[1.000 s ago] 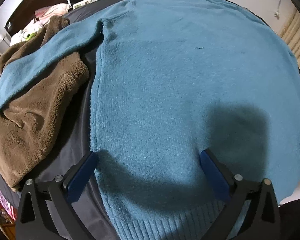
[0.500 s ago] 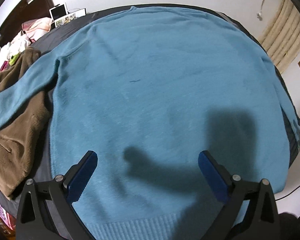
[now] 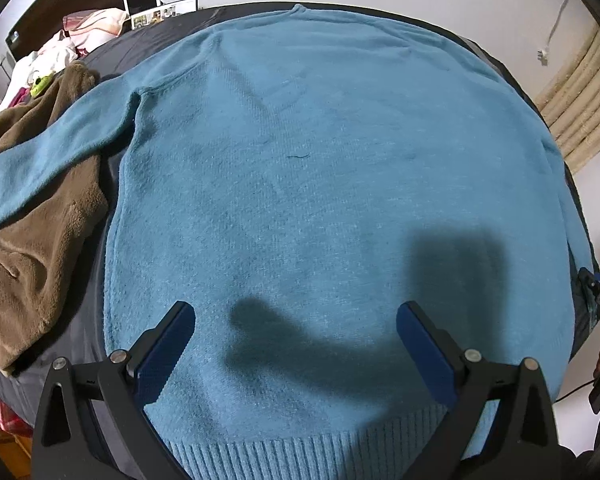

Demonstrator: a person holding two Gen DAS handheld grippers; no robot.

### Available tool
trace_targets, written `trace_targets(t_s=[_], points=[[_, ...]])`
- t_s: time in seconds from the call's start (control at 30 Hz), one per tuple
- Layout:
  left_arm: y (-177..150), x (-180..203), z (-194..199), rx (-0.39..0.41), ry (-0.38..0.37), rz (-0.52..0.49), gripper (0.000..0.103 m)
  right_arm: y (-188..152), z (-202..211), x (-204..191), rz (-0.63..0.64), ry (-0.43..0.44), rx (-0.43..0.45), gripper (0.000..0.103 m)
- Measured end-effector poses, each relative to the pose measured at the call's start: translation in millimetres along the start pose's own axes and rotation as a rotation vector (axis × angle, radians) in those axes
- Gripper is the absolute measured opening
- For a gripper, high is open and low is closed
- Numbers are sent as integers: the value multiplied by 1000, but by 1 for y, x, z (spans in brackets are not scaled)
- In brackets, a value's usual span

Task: Fold clothes
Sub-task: 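Grasp the ribbed sleeve cuff with the right gripper and lift it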

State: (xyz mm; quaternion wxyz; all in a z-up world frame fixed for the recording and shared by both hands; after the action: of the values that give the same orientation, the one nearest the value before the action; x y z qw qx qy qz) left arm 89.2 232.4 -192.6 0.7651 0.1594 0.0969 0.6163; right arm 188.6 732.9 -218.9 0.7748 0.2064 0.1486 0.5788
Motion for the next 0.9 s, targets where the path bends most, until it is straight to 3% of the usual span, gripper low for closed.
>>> trace_targets(t_s=[0.07, 0.1, 0.13, 0.2, 0.3, 0.4, 0.53, 0.7, 0.9], points=[[1, 1, 0, 2, -2, -3, 102, 0, 3, 0, 4, -2, 3, 82], [1, 3, 0, 2, -3, -6, 102, 0, 4, 1, 3, -1, 5, 73], [1, 4, 0, 2, -4, -8, 102, 1, 5, 1, 1, 0, 7, 56], [1, 5, -1, 1, -3, -12, 102, 5, 5, 4, -16, 7, 0, 35], [1, 6, 1, 0, -2, -12, 102, 10, 5, 11, -51, 15, -19, 21], [2, 2, -2, 0, 0, -13, 102, 19, 16, 25, -111, 11, 3, 17], [2, -2, -7, -8, 0, -19, 102, 57, 48, 49, -184, -29, 126, 16], [1, -6, -13, -21, 1, -31, 102, 135, 97, 80, -246, -103, 324, 16], [-15, -17, -27, -61, 8, -55, 102, 221, 131, 96, -282, -154, 473, 16]])
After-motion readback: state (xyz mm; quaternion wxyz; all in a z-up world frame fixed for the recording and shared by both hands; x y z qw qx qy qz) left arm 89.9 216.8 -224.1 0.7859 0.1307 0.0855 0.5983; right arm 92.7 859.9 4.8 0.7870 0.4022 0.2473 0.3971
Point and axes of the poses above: each gripper's, at about its wrist camera, not at the fingertips, and z roughly against the way its jaws point, x to its right, y to its top, the point moved 7 cm from there along -z, roughly the way its jaws point, and after that the axes turned 2 degrees about x, right-handed, at the moved point
